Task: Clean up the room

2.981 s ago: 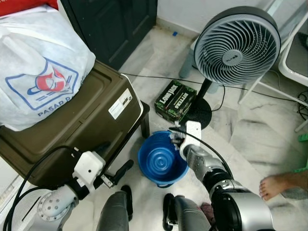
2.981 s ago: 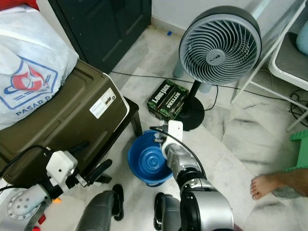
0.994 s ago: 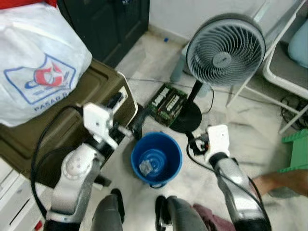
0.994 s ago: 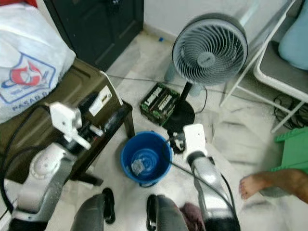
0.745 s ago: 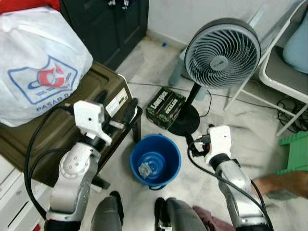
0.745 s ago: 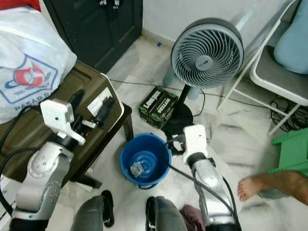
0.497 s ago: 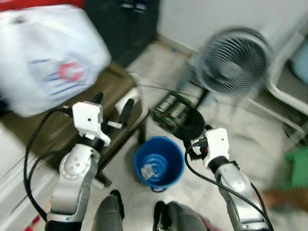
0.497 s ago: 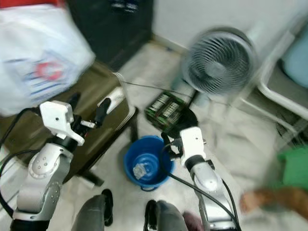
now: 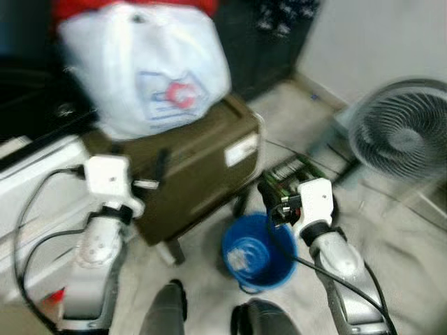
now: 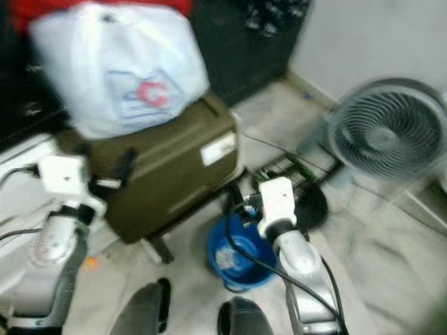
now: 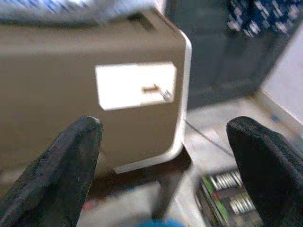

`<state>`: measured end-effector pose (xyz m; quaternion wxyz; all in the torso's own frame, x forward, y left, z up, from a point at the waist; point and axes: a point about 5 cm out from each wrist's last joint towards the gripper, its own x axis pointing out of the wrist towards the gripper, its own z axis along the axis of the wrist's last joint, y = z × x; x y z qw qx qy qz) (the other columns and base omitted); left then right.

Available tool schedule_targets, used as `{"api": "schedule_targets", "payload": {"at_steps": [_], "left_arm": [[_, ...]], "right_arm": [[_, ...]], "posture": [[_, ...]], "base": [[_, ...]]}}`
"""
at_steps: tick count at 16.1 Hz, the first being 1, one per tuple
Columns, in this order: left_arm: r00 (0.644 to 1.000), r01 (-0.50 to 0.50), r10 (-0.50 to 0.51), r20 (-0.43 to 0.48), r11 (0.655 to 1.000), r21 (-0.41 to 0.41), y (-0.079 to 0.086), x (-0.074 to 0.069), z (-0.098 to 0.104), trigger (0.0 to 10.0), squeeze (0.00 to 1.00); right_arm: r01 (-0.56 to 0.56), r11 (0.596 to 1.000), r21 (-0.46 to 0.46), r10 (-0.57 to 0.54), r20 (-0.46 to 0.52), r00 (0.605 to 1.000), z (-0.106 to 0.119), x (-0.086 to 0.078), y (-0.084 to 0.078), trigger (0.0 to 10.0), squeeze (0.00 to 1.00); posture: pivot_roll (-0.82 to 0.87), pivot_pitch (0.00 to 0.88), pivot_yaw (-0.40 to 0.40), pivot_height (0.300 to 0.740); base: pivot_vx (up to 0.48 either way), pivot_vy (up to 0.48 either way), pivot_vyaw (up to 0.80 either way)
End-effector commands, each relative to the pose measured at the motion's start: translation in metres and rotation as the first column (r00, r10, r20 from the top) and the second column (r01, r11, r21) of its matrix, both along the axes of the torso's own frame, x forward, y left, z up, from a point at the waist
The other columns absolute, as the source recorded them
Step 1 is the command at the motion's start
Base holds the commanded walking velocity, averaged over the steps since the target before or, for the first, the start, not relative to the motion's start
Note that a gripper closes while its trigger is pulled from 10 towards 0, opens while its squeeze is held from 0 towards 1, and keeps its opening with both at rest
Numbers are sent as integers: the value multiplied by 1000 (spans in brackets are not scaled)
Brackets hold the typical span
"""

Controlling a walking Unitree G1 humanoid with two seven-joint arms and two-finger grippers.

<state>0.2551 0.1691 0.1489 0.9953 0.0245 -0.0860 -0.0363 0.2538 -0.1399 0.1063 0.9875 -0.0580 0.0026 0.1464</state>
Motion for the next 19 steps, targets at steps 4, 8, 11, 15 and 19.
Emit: {"api": "schedule_targets", "payload": {"at_steps": [4, 8, 11, 15, 19], "left_arm": [[996, -88, 88, -1, 992, 86, 11, -28, -5, 10000, 0], [980, -183, 191, -58, 975, 122, 23, -41, -21, 10000, 0], [960, -256, 272, -69, 950, 177, 36, -56, -26, 10000, 0], [946, -274, 301, -118, 940, 203, 36, -79, -37, 10000, 0], [941, -292, 322, -99, 926, 241, 42, -77, -39, 10000, 0]], "right_arm": [[44, 999, -22, -45, -7, 999, 4, -8, -20, 10000, 0], [22, 998, -51, -23, -28, 999, 0, -23, -22, 10000, 0], [80, 995, -59, -79, 19, 997, 14, -27, -31, 10000, 0], [141, 983, -120, -136, 47, 990, 15, -34, -43, 10000, 0], [163, 981, -102, -155, 76, 985, 23, -21, -40, 10000, 0]], "posture": [[-29, 160, -69, 740], [-26, 156, -77, 740], [-21, 146, -77, 740], [-20, 144, -85, 740], [-14, 129, -90, 740]], "base": [[0, 0, 800], [0, 0, 800], [0, 0, 800], [0, 0, 800], [0, 0, 800]]}}
